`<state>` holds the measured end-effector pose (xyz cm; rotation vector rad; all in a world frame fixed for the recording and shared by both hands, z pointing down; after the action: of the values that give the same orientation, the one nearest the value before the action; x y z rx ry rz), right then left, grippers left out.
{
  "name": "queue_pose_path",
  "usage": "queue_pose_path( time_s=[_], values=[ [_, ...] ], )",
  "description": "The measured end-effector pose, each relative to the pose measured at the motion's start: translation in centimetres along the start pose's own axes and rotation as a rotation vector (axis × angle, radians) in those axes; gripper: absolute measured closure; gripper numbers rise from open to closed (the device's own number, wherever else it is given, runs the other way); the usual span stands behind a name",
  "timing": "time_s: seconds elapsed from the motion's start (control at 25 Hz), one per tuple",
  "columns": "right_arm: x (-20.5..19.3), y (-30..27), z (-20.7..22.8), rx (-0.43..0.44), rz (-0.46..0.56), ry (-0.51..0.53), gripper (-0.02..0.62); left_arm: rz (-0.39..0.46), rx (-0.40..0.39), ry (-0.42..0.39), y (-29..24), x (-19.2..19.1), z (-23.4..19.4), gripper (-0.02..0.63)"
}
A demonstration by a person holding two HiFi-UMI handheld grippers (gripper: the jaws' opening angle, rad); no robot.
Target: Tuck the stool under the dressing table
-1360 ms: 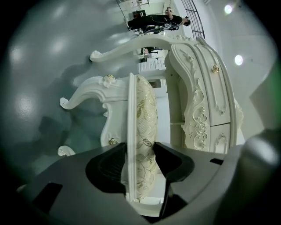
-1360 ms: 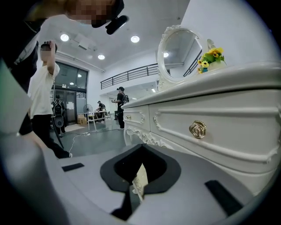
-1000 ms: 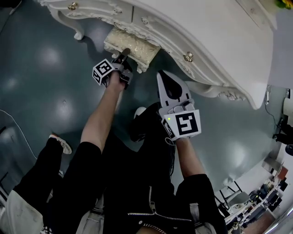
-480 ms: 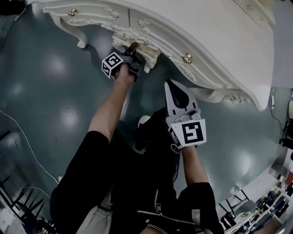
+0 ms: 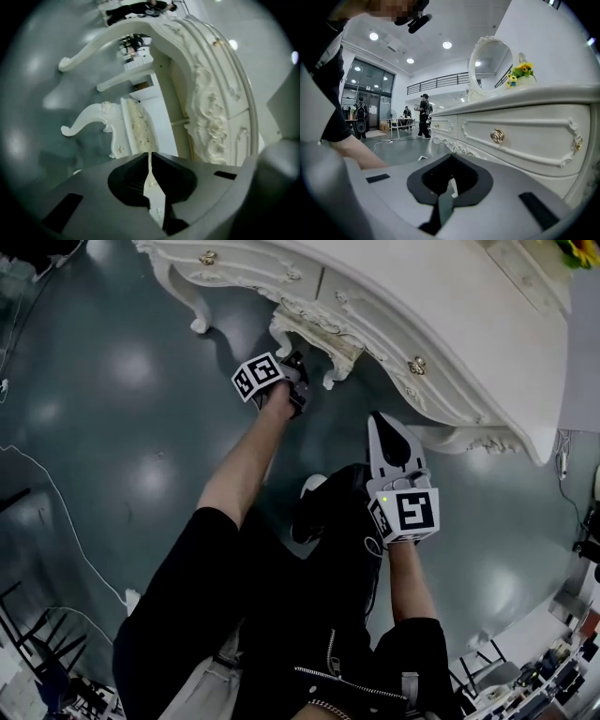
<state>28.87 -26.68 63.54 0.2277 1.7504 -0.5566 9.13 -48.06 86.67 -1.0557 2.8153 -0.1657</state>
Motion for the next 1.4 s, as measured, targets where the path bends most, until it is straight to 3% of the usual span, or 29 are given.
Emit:
queue_pose_path(
  time_s=[0.24,0.44,0.72,0.88,1.12,1.4],
  values=[
    [6.0,1.3,-3.3,0.007,-0.053,-0.045,0.592,-0.163,0.009,-0.382,8.9,0.2,8.1,0.583],
    [12.9,4.0,-6.4,0.011,-0.05,-0.083,0.592,-0.202,0.1,-0.71,17.8,0.4,16.7,0.584],
    [22.8,9.1,-10.7,0.008,-0.044,-0.086,0.592,-0.275,0.156,-1.023,30.4,-1.6,29.5,0.584],
    [26.9,12.1,-13.6,-0.029,-0.03,-0.11,0.592,-0.277,0.149,-1.129,37.1,-2.2,35.7,0.584],
    [31.7,17.8,-18.5,-0.071,0.002,-0.125,0.592,-0.223,0.108,-1.225,46.7,-3.9,43.2,0.584],
    [36.6,22.5,-23.2,-0.084,0.037,-0.13,0.592,-0.167,0.07,-1.225,53.9,-4.8,48.9,0.584]
  ],
)
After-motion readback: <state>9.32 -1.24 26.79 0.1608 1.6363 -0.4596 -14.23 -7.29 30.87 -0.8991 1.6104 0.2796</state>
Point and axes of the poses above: the fingertips, and each gripper's own axes: y backward along the fingers, z to its right, x out of its top, the point moved 9 cm from there along y, backward along the fingers, and after that the axes turned 9 degrees about y, right-handed, at the moved point
